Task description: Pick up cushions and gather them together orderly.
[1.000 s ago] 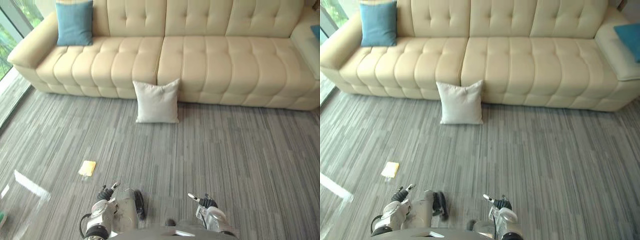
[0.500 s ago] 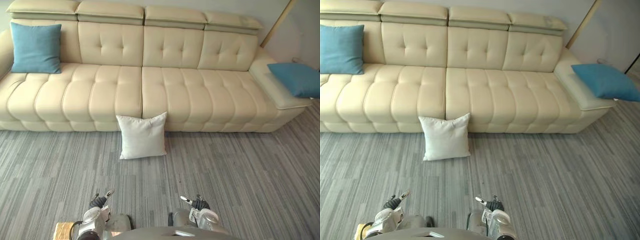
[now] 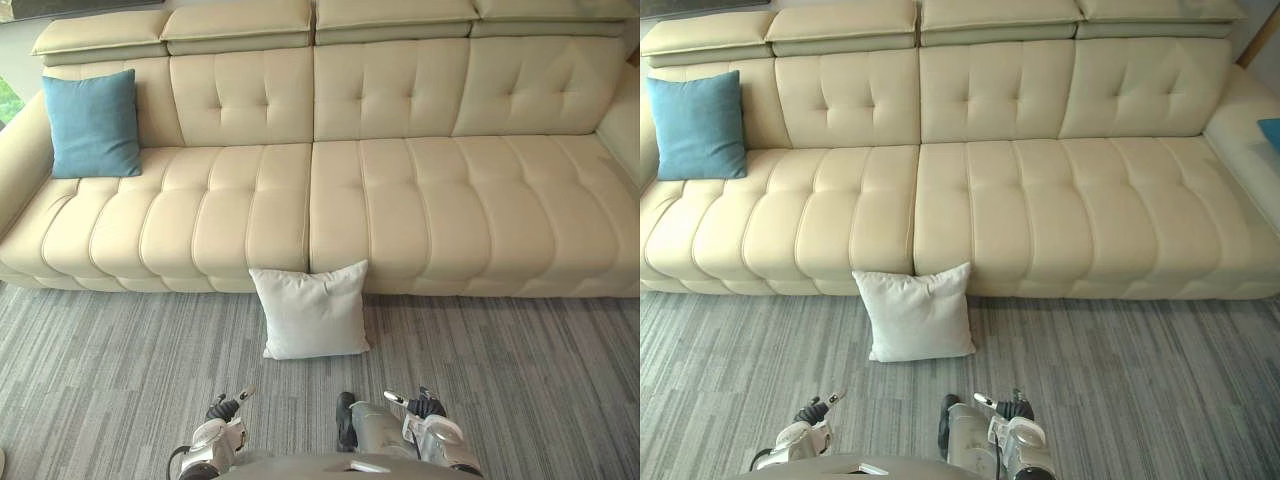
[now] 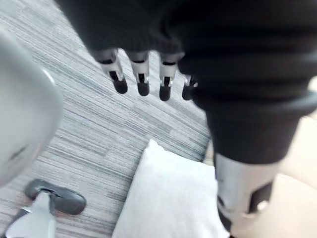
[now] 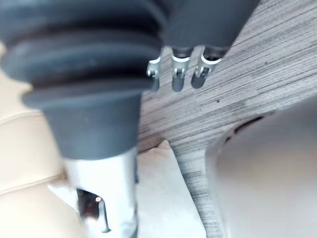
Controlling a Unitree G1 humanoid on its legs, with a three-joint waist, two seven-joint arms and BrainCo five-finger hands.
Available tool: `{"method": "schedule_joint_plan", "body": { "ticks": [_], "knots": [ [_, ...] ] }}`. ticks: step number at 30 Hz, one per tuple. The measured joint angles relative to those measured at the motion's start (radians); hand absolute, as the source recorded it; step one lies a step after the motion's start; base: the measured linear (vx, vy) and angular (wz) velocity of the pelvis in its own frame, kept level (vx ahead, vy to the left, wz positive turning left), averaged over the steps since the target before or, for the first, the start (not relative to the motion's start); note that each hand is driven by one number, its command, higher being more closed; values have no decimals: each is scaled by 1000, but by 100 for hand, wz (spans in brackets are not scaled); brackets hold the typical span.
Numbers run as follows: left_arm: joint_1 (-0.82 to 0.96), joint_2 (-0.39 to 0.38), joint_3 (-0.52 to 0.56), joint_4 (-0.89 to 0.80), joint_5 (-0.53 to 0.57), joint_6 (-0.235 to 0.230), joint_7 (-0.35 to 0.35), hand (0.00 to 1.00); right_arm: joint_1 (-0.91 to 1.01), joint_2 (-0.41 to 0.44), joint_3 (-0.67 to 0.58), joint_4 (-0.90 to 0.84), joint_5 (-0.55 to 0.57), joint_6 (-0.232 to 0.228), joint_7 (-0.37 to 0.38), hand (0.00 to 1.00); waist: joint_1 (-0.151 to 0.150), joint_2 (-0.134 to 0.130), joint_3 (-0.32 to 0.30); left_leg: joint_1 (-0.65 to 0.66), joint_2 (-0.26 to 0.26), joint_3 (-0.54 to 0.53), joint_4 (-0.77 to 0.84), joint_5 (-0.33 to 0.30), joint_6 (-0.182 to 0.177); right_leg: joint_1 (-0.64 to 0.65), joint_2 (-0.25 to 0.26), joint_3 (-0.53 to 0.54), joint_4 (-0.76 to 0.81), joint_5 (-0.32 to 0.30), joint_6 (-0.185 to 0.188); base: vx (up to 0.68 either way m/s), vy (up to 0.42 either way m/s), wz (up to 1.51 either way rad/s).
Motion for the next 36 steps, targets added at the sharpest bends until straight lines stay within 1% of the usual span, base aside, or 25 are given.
{"method": "schedule_joint_plan", "body": {
  "ticks": [1, 2, 3, 4, 5, 6, 7, 8, 9, 10, 11, 12, 14, 15, 16, 19, 21, 22, 24, 27, 28, 32, 34, 35, 36],
  "knots": [
    [0, 0, 4, -8, -1, 0, 1, 0, 5, 0, 0, 4, 1, 1, 0, 0, 0, -3, 4, -34, 24, 36, 114, 18, -6, 56, 0, -1, -25, -7, 0, 395, -44, 12],
    [0, 0, 5, -12, -1, 0, 1, 0, 7, 0, 1, 6, 1, 2, 0, 0, 1, -3, 6, -49, 43, 60, 162, 22, 5, 88, 0, -1, -41, -11, 1, 332, -19, 2],
    [4, 0, 4, -22, -12, 0, 1, 0, 11, 1, 3, 13, 2, 2, 0, 0, 3, -13, 11, -89, 81, 113, 214, 23, 33, 148, -3, 2, -79, -35, 12, 274, 9, 2],
    [3, 0, 0, -23, -19, 0, 1, 0, 11, -3, 2, 15, 2, 3, -1, 0, 2, -5, 8, -117, 106, 139, 220, 13, 51, 175, -5, 0, -88, -48, 19, 252, 33, 3],
    [4, 0, 0, -24, -22, 0, 1, 0, 11, -4, 2, 15, 2, 4, -1, 0, 2, -4, 7, -135, 116, 150, 211, 7, 60, 185, -7, 0, -91, -56, 23, 212, 78, 6],
    [5, 0, 0, -29, -23, 0, 1, 0, 10, -4, 2, 15, 2, 7, -1, 0, 3, -5, 7, -173, 127, 171, 169, -11, 79, 209, -19, -1, -102, -69, 26, 212, 130, 4],
    [4, 1, 0, -41, -28, -1, 2, 0, 11, -2, -2, 16, 10, 8, -2, 0, 10, -15, 12, -184, 133, 220, 58, -38, 100, 233, -45, 3, -106, -68, 51, 259, 181, 2],
    [4, 3, 0, -42, -28, -1, 2, 0, 11, -2, -2, 16, 14, 8, -2, 0, 12, -17, 13, -185, 133, 235, 9, -47, 103, 242, -57, 4, -105, -71, 58, 278, 219, -5],
    [4, 3, -1, -41, -28, -2, 2, 0, 20, -2, -2, 18, 13, 8, -3, 0, 16, -20, 14, -184, 129, 258, -108, -48, 101, 254, -77, 10, -97, -78, 75, 224, 203, -10],
    [4, 2, -1, -40, -28, -2, 2, 0, 26, -3, -1, 17, 13, 7, -3, 0, 16, -19, 13, -174, 116, 253, -270, -7, 109, 256, -95, 25, -76, -94, 102, 216, 240, -16],
    [8, -3, -5, -33, -28, -2, 1, 0, 32, -9, -1, 5, 13, 7, -3, 0, 16, -3, 6, -166, 113, 228, -385, 104, 102, 250, -91, 36, -54, -117, 136, 160, 221, -20],
    [7, -4, -3, -30, -29, -1, 2, 0, 30, -8, 2, 7, 13, 8, -4, 0, 20, -5, 4, -156, 101, 201, -389, 82, 57, 241, -91, 56, -39, -137, 154, 164, 277, -13],
    [9, 28, -2, -31, -29, -3, 4, 0, 34, 16, 8, 12, 13, 7, -3, 0, 9, -59, 1, -142, 47, 209, -410, 63, 72, 230, -128, 128, -27, -158, 148, 126, 274, 11],
    [10, 44, 0, -31, -29, -2, 4, 0, 36, 28, 8, 23, 13, 7, -3, 0, 8, -76, 0, -144, 23, 214, -416, 55, 84, 230, -146, 153, -35, -158, 147, 89, 210, 18],
    [13, 47, 0, -31, -29, -2, 4, 0, 36, 30, 8, 28, 13, 7, -3, 0, 8, -87, -6, -142, 18, 218, -420, 54, 86, 230, -149, 160, -40, -156, 148, 62, 164, -3],
    [25, 60, 2, -29, -28, -2, 5, 0, 38, 40, 11, 37, 13, 7, -2, 0, 18, -102, -16, -111, 1, 256, -462, 51, 91, 240, -167, 187, -83, -139, 158, -2, 89, -32],
    [33, 64, 1, -16, -18, -2, 4, 0, 48, 40, 29, 42, 15, 7, -1, 0, 8, -106, -31, -88, -11, 272, -503, 69, 89, 246, -179, 195, -117, -120, 191, -38, 29, -28],
    [33, 64, 1, -13, -17, -2, 4, 0, 48, 40, 29, 42, 14, 7, -1, 0, 6, -105, -31, -82, -13, 275, -517, 76, 88, 246, -179, 197, -123, -119, 191, -55, -4, -16],
    [33, 65, 1, -1, -8, -2, 5, 0, 48, 39, 28, 42, 13, 7, -1, 0, 4, -103, -36, -55, -24, 285, -596, 125, 85, 245, -179, 200, -156, -97, 195, -46, -21, -8],
    [42, 64, -1, 3, -7, -2, 4, 0, 50, 38, 28, 42, 12, 7, -1, 0, 6, -104, -52, -35, -27, 290, -672, 168, 78, 247, -167, 202, -194, -65, 195, -18, -28, -5],
    [42, 65, -1, 4, -7, -2, 4, 0, 50, 39, 28, 42, 12, 7, -1, 0, 7, -101, -56, -34, -27, 291, -676, 170, 77, 248, -164, 203, -199, -59, 195, 9, -17, -8],
    [41, 71, -21, 3, -7, -2, 5, 0, 54, 38, 55, 31, 12, 7, -2, 0, 23, -107, -55, 17, -28, 321, -743, 194, 71, 264, -156, 228, -228, -43, 193, 5, -8, -22],
    [37, 79, -48, -1, -9, -2, 8, 0, 48, 30, 99, 6, 12, 8, -3, 0, 29, -111, -49, 9, -26, 331, -742, 194, 70, 249, -153, 241, -226, -41, 192, -12, -4, -13],
    [34, 79, -52, -2, -10, -3, 12, 0, 44, 30, 111, -12, 12, 7, -5, 0, 33, -107, -46, 1, -22, 338, -736, 192, 70, 237, -150, 249, -224, -40, 191, -27, -9, -23],
    [12, 82, -65, -8, -19, -3, 27, 0, 20, 27, 138, -55, 11, 5, -9, 0, 29, -106, -27, -40, -6, 345, -694, 181, 72, 201, -139, 271, -208, -33, 185, -33, -18, -20]
  ]
}}
